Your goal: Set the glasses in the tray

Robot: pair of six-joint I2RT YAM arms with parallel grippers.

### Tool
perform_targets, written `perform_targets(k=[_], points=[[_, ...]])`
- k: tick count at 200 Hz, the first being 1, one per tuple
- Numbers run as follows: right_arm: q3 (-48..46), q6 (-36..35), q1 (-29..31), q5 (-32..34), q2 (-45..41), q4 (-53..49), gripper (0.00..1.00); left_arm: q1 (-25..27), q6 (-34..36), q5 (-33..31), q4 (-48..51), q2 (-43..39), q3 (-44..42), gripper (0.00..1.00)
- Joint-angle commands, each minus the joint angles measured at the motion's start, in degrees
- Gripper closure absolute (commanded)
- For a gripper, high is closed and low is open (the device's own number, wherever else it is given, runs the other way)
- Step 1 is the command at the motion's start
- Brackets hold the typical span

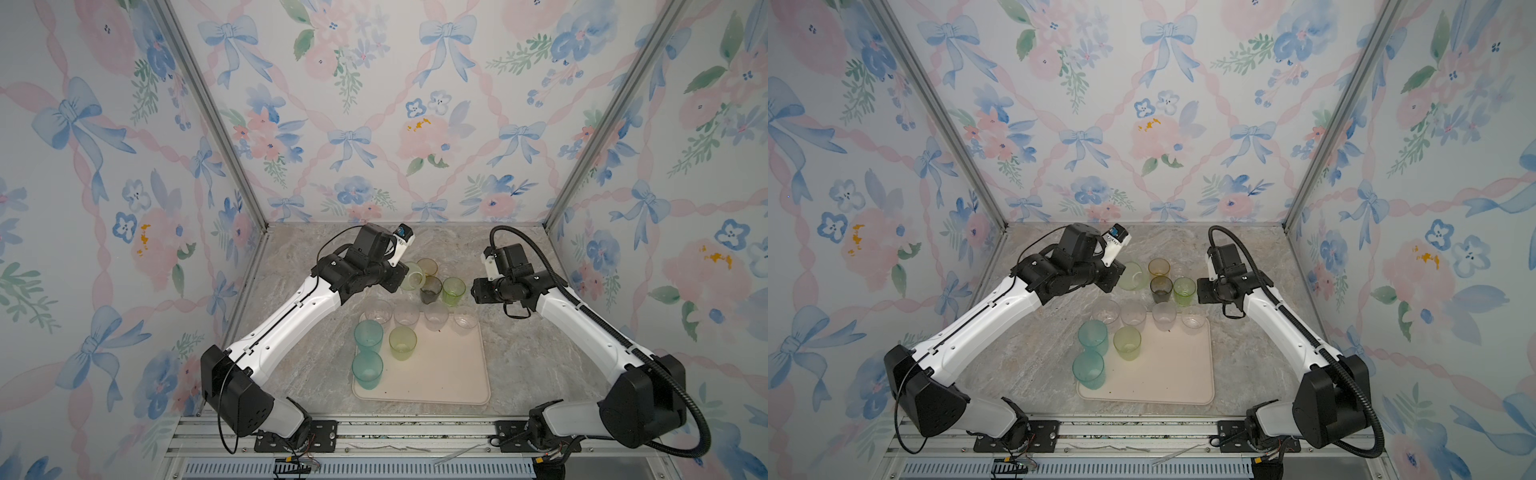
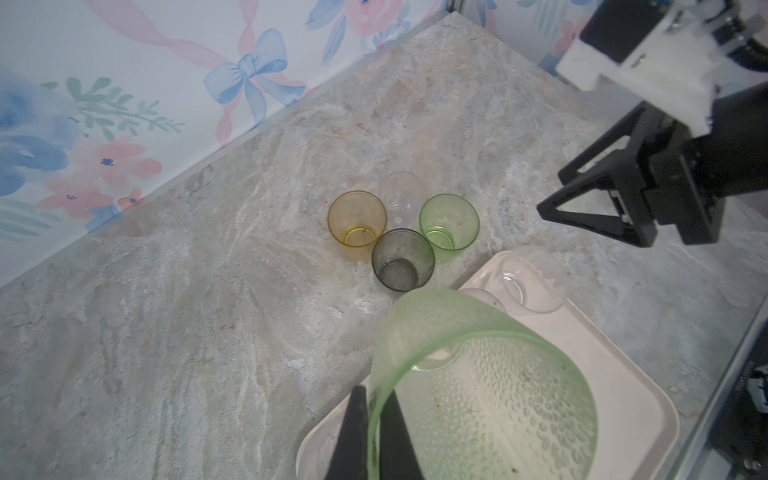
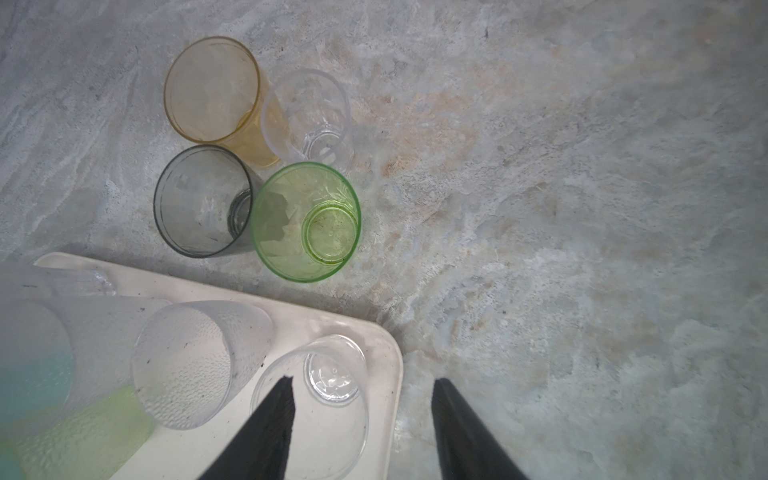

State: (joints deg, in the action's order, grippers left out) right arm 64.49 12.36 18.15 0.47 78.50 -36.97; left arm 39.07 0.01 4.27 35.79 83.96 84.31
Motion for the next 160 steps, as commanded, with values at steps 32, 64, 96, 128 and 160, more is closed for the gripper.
perform_targets(k=[32,64,96,128,160], points=[[-1.76,2.45,-1.71,0.3,-4.01,2.16,0.43,9.54,4.06,4.27,4.44,7.22,4.52,1.0],[-2.3,2.54,-1.96,0.84,-5.15,2.18,0.43,14.45,4.3,4.14,7.71,12.9,6.33,1.0],[-2.62,2.48,-2.16,0.77,-5.55,2.08,0.43,15.05,3.44,3.35,9.04,15.95,5.22,1.0],[-2.9,2.39,-2.41,0.53,-5.55,2.17,0.43,15.11,3.11,4.01,9.16,17.57,3.5,1.0],[-3.01,2.25,-2.46,0.32,-5.21,2.25,0.43,15.14,3.17,2.95,11.13,20.23,3.76,1.0]])
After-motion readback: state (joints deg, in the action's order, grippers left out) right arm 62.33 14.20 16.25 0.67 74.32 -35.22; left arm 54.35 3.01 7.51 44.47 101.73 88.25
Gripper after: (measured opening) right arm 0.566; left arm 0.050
